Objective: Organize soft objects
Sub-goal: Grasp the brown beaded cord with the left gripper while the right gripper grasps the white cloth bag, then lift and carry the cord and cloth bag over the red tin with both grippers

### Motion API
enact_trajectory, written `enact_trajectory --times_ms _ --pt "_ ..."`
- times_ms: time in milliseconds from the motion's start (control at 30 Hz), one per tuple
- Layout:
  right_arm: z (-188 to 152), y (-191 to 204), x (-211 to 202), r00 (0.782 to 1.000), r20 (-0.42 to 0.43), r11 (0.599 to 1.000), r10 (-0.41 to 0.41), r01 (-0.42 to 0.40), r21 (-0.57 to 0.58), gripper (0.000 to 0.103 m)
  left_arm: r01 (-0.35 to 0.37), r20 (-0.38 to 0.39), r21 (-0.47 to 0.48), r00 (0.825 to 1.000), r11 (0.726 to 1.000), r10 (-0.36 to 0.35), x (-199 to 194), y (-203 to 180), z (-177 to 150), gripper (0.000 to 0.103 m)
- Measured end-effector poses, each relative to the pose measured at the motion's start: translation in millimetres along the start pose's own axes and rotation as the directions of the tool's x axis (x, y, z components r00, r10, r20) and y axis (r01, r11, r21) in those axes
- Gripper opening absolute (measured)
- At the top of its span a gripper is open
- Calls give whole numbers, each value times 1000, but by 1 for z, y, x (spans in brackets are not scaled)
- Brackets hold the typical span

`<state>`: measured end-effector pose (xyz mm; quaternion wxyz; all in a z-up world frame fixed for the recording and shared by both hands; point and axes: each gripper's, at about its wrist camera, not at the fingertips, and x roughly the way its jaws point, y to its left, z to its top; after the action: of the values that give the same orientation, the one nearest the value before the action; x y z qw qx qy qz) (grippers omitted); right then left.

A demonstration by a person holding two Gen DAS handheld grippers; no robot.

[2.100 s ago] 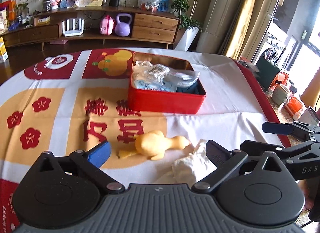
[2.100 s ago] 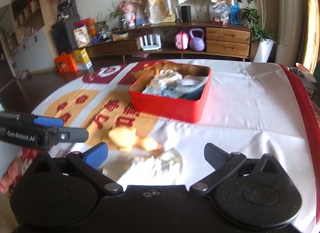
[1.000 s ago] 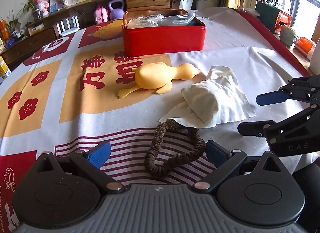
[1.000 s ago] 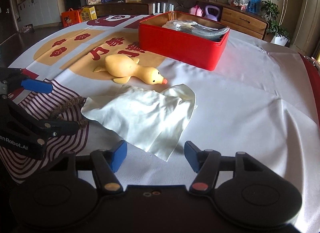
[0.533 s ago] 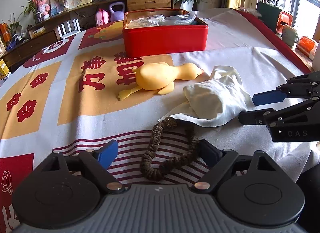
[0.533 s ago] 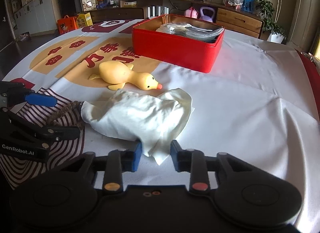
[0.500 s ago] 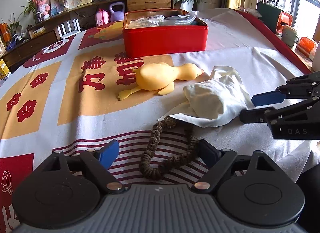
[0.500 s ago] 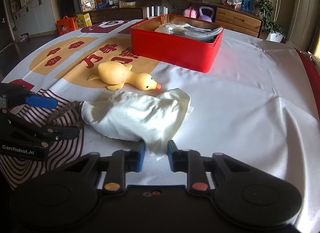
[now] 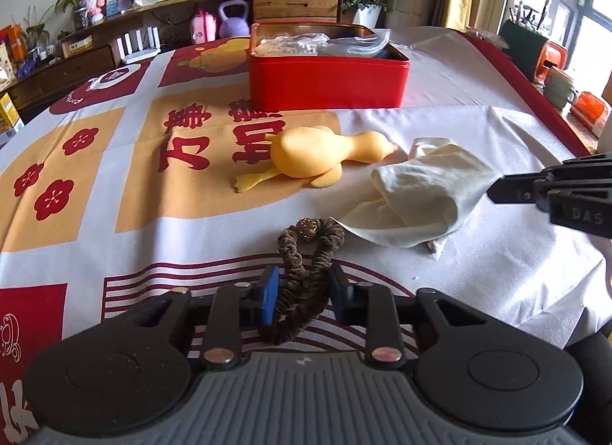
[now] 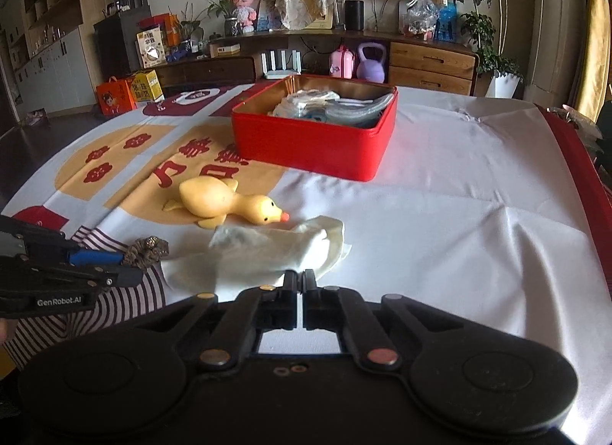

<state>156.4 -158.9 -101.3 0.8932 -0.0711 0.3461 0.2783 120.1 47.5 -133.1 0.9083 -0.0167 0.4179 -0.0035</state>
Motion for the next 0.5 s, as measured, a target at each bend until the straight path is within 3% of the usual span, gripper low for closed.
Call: enact_trajectory --times_ms 500 --pt "48 -3 -40 986 165 1000 10 -10 1 1 18 34 -45 999 999 -17 -13 9 14 16"
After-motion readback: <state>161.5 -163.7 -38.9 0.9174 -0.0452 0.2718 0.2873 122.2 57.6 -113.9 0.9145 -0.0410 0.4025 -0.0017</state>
